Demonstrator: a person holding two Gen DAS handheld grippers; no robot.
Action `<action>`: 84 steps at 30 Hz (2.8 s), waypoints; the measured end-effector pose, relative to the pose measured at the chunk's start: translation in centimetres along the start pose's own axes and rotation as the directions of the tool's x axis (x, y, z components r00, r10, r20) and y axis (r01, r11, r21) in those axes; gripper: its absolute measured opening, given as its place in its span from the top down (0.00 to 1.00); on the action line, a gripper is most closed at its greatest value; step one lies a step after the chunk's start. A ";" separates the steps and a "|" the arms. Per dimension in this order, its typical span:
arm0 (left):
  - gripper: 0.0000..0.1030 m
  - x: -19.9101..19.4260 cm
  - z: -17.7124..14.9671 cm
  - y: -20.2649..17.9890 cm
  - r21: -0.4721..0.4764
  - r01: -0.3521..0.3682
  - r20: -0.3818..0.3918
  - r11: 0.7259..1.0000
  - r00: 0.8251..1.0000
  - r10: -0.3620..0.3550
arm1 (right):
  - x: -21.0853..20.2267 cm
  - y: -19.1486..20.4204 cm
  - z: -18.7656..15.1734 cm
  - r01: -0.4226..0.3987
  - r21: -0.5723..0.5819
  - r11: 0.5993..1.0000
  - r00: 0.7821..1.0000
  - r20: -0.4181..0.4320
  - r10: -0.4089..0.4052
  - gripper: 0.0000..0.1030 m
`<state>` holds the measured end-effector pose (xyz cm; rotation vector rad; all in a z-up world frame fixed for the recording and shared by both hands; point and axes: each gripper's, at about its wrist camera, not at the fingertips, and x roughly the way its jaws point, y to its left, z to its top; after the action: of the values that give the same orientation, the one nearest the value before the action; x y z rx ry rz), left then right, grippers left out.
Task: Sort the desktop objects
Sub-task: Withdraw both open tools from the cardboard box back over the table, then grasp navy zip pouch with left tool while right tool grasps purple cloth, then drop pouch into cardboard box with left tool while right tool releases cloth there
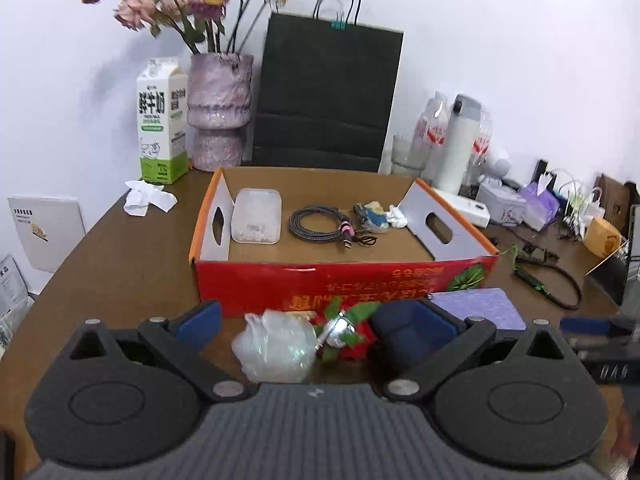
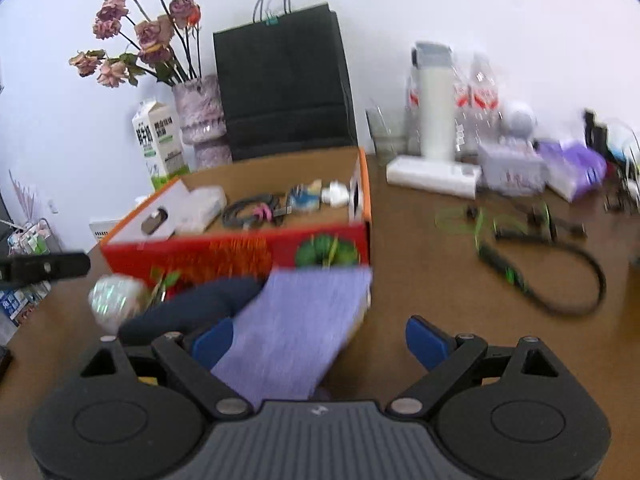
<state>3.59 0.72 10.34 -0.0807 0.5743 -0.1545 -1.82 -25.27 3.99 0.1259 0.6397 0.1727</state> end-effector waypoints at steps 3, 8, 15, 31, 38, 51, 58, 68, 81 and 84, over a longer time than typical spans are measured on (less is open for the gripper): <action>0.00 -0.9 -1.2 -0.2 -0.009 -0.016 0.017 1.000 1.000 0.016 | -1.4 0.4 -2.4 -0.007 -0.008 1.000 1.000 0.001 0.007 0.09; 0.00 -2.1 -2.5 -0.8 -0.032 -0.055 -0.018 0.998 0.998 0.054 | -3.6 0.8 -5.1 -0.027 0.026 0.999 0.999 0.026 0.026 0.09; 0.00 -5.4 -4.0 -1.9 0.018 -0.122 0.014 0.992 0.993 0.121 | -6.2 1.1 -6.6 -0.039 0.005 0.999 0.998 0.059 0.038 0.09; 0.01 -5.8 -8.3 -3.0 0.113 0.004 -0.023 0.994 1.000 -0.002 | -7.6 0.9 -8.7 -0.080 0.005 0.997 0.992 0.094 0.079 0.24; 0.05 -3.2 -6.6 -0.6 0.138 -0.039 0.017 0.990 0.999 0.037 | -5.2 6.1 -7.5 -0.219 -0.184 0.958 0.973 0.027 0.228 0.25; 0.00 4.5 -0.9 -6.2 0.216 0.273 -0.082 0.937 0.962 -0.261 | -5.0 2.0 -3.0 0.021 -0.041 0.999 0.997 0.078 -0.018 0.29; 0.21 7.0 -2.1 -4.6 0.079 0.279 -0.169 0.957 0.950 -0.263 | 2.7 -4.0 -0.4 -0.120 0.226 0.967 0.993 0.034 0.116 0.37; 0.34 1.0 -2.2 -4.4 0.108 0.276 -0.030 0.955 0.961 -0.274 | 0.9 -0.2 -0.5 -0.032 0.080 0.996 0.991 0.128 0.022 0.96; 0.34 -8.1 2.8 1.3 -0.004 0.179 0.234 0.984 0.957 -0.174 | -12.2 -4.5 -0.3 0.238 0.079 0.968 0.913 0.321 -0.251 0.96; 0.34 -8.6 2.8 2.4 -0.053 0.154 0.243 0.987 0.960 -0.137 | -12.2 -4.5 -0.3 0.196 0.099 0.976 0.926 0.308 -0.217 0.96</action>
<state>-1.74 4.62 17.02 -0.2084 0.3326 -0.2636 -11.03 -32.03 10.09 0.1459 0.3329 -0.0732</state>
